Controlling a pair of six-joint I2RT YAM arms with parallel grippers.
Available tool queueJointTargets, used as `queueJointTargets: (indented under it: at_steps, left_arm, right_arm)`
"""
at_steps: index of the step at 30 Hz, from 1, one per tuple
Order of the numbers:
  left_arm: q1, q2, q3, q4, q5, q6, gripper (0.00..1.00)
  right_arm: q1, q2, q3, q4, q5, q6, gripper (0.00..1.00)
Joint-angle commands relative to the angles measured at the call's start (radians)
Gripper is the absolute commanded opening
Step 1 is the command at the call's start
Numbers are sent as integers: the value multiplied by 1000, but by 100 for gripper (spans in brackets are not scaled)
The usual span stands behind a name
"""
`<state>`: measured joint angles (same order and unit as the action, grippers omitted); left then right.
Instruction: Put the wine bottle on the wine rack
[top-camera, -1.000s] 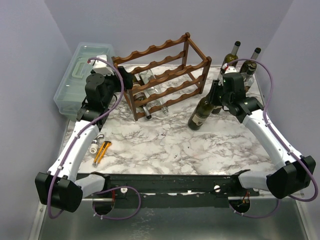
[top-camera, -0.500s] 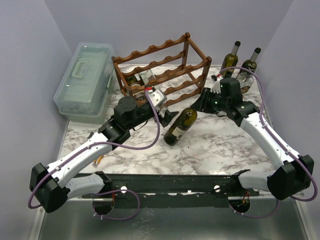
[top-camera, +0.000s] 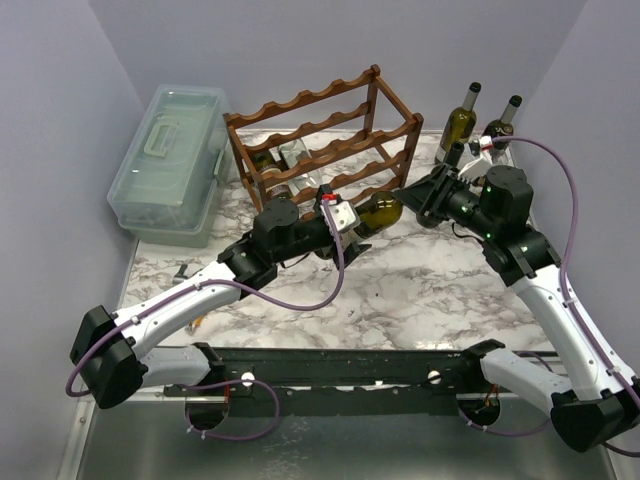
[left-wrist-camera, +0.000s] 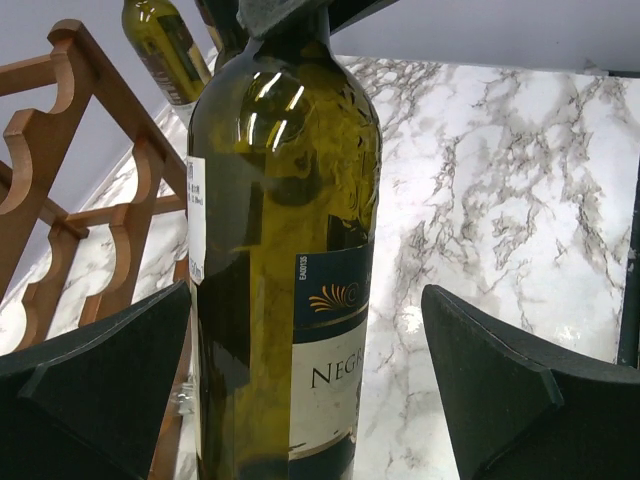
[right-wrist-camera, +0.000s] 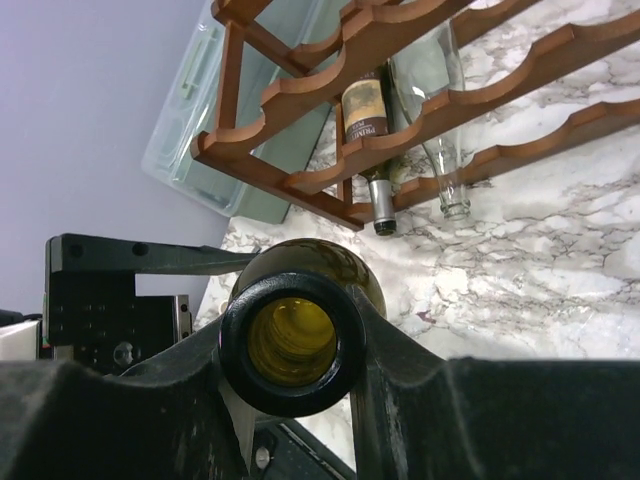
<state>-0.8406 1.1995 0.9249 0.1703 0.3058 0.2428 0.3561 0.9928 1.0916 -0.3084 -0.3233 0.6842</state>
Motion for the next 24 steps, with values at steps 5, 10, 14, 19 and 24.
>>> queueJointTargets:
  at_steps: [5,10,14,19,24]
  left_arm:
    - [-62,29,-20,-12,-141,81,99]
    - [-65,36,-17,-10,-269,99,99]
    - [-67,39,-11,-10,-331,100,88]
    - [-66,16,-15,-11,-408,118,48]
    - [-65,-4,-22,1,-464,160,12]
  right_arm:
    - [0,-33,-4,165,-65,145,1]
    - [0,-53,-11,193,-81,179,1]
    - [0,-44,-16,226,-116,203,1]
    - [0,-29,-27,221,-155,182,1]
    - [0,-5,-1,107,-161,97,24]
